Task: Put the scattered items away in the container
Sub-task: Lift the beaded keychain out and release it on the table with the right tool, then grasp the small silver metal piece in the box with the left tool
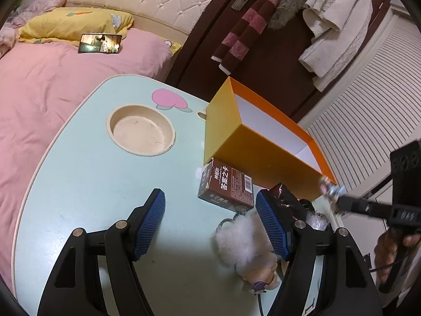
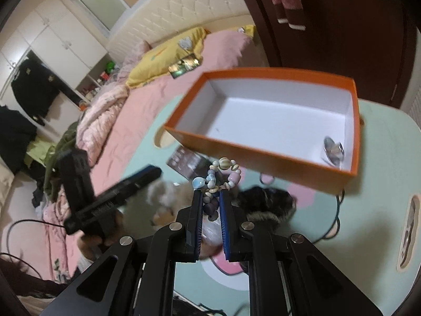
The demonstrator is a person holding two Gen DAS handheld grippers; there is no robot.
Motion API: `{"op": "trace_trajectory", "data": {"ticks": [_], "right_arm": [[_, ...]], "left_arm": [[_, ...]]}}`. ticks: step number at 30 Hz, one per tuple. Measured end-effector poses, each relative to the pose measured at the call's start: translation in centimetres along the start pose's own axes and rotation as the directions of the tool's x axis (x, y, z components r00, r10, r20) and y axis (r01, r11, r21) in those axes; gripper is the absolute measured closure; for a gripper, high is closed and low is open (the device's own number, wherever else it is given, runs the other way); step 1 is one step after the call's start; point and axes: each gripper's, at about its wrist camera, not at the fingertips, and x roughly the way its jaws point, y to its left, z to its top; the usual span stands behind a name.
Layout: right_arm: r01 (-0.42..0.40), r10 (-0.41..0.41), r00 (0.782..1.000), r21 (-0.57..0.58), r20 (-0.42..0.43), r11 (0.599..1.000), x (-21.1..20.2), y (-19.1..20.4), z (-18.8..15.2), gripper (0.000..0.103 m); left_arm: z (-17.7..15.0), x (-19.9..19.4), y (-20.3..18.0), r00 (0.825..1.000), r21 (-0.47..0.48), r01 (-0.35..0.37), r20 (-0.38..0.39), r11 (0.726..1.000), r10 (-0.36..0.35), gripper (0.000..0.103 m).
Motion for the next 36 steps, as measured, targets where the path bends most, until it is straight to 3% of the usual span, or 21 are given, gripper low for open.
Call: {"op": "trace_trajectory", "data": {"ticks": [5,9,14,17,19,21,23,27,31,36], "right_arm": [[-0.044,0.043,0.999,0.018,0.027,0.999,-0.6,-0.9,-1.1,0.085],[-0.022,0.015,0.994,0.059,0.106,0.998,-2.6,-2.4,-1.4,0.078],[0.024,-0.041,0.985,0.099,0.169,0.995,-4.1,-4.2,-1.9,0.078],[0.013,-0.035,0.983,0.124,0.180,0.992,-4.4,-5.1,-2.3,0.078],[0.001,-0.028,0.983,0.146,0.183,0.989,-4.5,-5.7,-2.5,0.078],[-0.006,-0.025,0.981,0.160,0.190,0.987,-4.6,-6.2,-2.7,0.078],[-0.015,-0.020,0.980,0.176,0.197,0.984,-4.8,-6.8,-2.9,0.078],[-0.031,-0.015,0.978,0.213,0.210,0.977,-5.2,-7.9,-3.3,0.078],[-0.043,-0.011,0.976,0.241,0.218,0.970,-5.4,-9.2,-3.4,0.078],[-0.055,-0.005,0.976,0.266,0.219,0.962,-5.4,-10.2,-3.4,0.075]], "left_arm": [[0.5,-0.6,-1.0,0.999,0.031,-0.004,0.035,1.000,0.003,0.031],[2.2,-0.5,-3.0,1.000,0.054,0.008,0.017,0.999,-0.009,0.031],[6.2,0.3,-8.7,0.997,0.173,0.071,-0.023,0.982,-0.068,0.031],[8.9,2.6,-12.3,0.996,0.196,0.042,-0.081,0.980,-0.026,0.031],[10.2,5.7,-14.1,0.978,0.187,0.052,-0.209,0.981,-0.011,0.031],[10.7,9.5,-15.9,0.930,0.178,0.130,-0.363,0.975,-0.058,0.033],[10.4,12.8,-17.2,0.888,0.184,0.134,-0.459,0.974,-0.035,0.041],[9.3,17.2,-18.2,0.851,0.173,0.094,-0.525,0.980,0.011,0.043],[7.6,19.7,-18.8,0.808,0.174,0.087,-0.588,0.981,0.032,0.052],[6.5,21.3,-19.6,0.791,0.227,0.070,-0.606,0.971,0.085,0.063]]}}
